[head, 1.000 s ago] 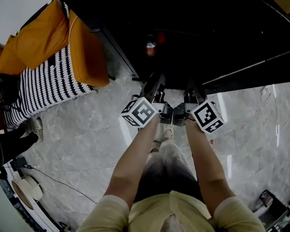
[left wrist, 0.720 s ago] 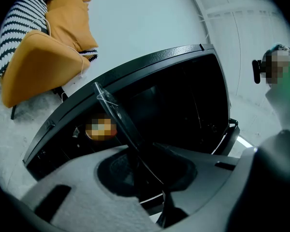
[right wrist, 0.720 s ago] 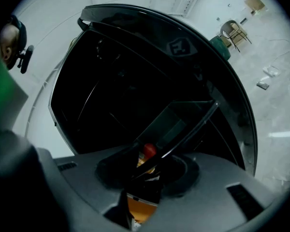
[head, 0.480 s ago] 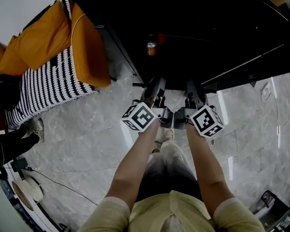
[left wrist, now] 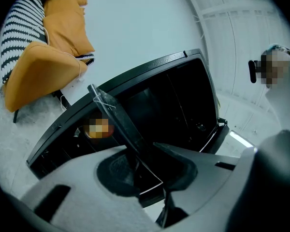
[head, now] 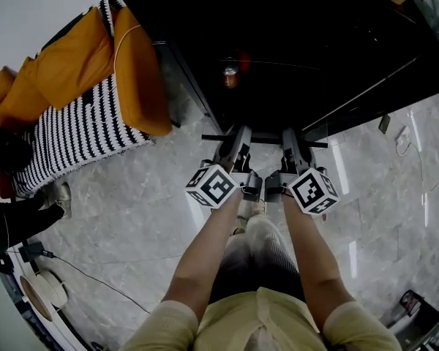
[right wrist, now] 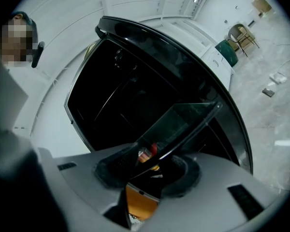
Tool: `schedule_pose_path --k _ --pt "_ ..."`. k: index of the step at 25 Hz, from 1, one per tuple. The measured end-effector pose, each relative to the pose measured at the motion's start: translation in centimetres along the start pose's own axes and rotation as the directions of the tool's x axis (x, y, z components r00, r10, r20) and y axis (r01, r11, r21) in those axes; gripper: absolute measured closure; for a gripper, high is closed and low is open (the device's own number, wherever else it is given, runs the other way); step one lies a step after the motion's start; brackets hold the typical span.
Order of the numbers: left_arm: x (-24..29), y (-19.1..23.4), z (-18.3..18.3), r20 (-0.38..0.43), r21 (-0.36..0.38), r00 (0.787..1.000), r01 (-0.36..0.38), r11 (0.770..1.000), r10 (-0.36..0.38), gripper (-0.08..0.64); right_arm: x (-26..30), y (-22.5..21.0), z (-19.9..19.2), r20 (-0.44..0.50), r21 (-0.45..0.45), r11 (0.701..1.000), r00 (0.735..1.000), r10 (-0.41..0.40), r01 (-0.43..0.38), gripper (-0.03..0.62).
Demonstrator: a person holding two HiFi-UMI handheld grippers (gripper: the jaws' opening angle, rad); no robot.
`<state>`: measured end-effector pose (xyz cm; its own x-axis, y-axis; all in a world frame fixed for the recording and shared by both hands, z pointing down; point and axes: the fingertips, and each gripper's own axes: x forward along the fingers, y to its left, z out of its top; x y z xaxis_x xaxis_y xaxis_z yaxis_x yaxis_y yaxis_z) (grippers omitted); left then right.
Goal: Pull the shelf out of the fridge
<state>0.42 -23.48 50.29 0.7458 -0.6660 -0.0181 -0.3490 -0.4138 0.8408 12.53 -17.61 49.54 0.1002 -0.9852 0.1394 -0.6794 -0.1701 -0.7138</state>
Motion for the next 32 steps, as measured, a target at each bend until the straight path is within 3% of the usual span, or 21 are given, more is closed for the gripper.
schedule_pose_path --k 32 --pt "-6.7 -10.1 1.6 0.000 0.011 0.998 0.059 0.998 -0.059 0.465 -9.1 7.2 4.4 0.034 -0.042 0.997 0.998 0.059 -0.057 0.459"
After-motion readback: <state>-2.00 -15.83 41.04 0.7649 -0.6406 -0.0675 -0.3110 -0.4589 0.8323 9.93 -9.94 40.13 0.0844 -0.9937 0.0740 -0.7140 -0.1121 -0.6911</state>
